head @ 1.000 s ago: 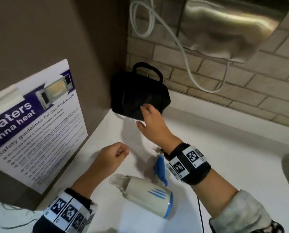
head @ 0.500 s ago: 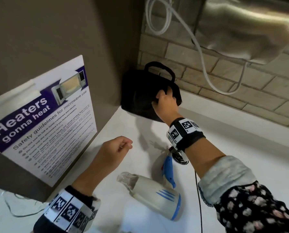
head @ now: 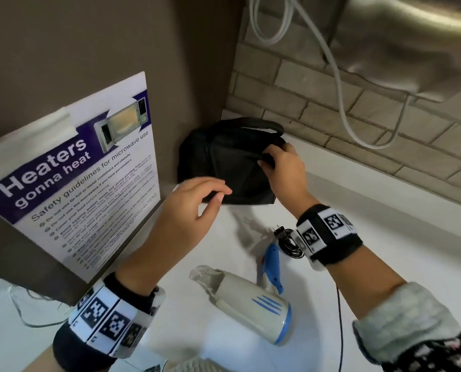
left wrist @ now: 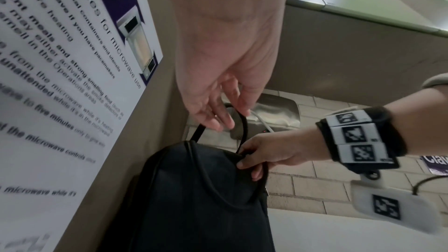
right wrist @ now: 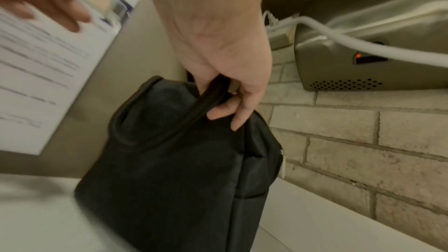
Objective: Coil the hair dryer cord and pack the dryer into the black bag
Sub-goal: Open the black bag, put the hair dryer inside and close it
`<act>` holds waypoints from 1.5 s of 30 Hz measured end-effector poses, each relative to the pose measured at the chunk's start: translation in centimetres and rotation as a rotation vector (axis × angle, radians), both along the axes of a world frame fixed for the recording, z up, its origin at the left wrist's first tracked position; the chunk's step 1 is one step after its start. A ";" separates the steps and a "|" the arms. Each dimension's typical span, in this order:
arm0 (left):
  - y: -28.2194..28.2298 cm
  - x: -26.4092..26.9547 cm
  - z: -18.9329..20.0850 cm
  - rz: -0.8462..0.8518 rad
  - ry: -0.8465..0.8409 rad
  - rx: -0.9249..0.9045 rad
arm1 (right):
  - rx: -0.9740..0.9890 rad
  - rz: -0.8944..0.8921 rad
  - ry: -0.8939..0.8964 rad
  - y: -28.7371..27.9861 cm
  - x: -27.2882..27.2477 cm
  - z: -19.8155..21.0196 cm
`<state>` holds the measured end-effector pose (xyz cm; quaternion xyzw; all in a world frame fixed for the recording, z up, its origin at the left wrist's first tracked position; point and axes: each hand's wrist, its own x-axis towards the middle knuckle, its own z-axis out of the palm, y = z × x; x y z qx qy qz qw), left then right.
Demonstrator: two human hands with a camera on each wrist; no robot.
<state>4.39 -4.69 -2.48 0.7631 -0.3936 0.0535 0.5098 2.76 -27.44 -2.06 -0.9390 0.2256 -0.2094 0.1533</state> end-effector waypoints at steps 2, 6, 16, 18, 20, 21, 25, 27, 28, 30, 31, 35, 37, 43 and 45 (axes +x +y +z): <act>0.1 0.3 0.8 0.004 -0.106 0.007 | 0.007 0.086 -0.032 0.9 -1.4 0.3; 0.9 1.8 1.1 0.041 -0.150 0.208 | 0.100 0.224 -0.085 3.3 -3.4 0.4; 4.1 2.3 0.1 0.166 0.018 0.250 | 0.448 0.387 -0.082 5.6 -4.1 -1.9; 4.5 2.1 -0.2 0.171 -0.001 0.279 | 0.462 0.397 -0.034 5.5 -4.2 -2.0; 4.9 2.1 -0.6 0.167 -0.013 0.309 | 0.519 0.400 0.067 5.2 -4.4 -1.6; 5.0 2.0 -0.7 0.173 0.001 0.314 | 0.576 0.400 0.113 5.1 -4.5 -1.1; 4.9 1.5 -1.1 0.245 0.067 0.324 | 0.856 0.309 0.138 4.8 -4.2 0.2; 4.6 1.1 -1.6 0.190 0.114 0.254 | 0.758 0.184 0.117 4.8 -3.3 -0.3; 4.4 0.8 -1.8 0.154 0.149 0.208 | 0.676 0.126 0.139 4.8 -2.8 -0.7; 4.2 0.5 -2.3 0.132 0.184 0.114 | 0.556 0.059 0.242 4.8 -1.9 -1.0; 4.1 0.4 -2.5 0.142 0.197 0.056 | 0.567 0.021 0.300 4.8 -1.4 -1.1; 4.0 0.1 -3.3 0.293 0.171 -0.160 | 0.714 -0.094 0.378 4.3 0.8 -1.7; 4.2 -0.1 -3.5 0.429 0.141 -0.184 | 0.831 -0.069 0.367 4.2 1.7 -2.6; 4.8 0.7 -3.3 0.340 0.281 -0.025 | 1.084 -0.096 0.060 3.4 2.3 -4.0; 4.9 0.7 -2.9 0.305 0.187 0.077 | 1.129 -0.127 -0.005 3.0 2.4 -3.9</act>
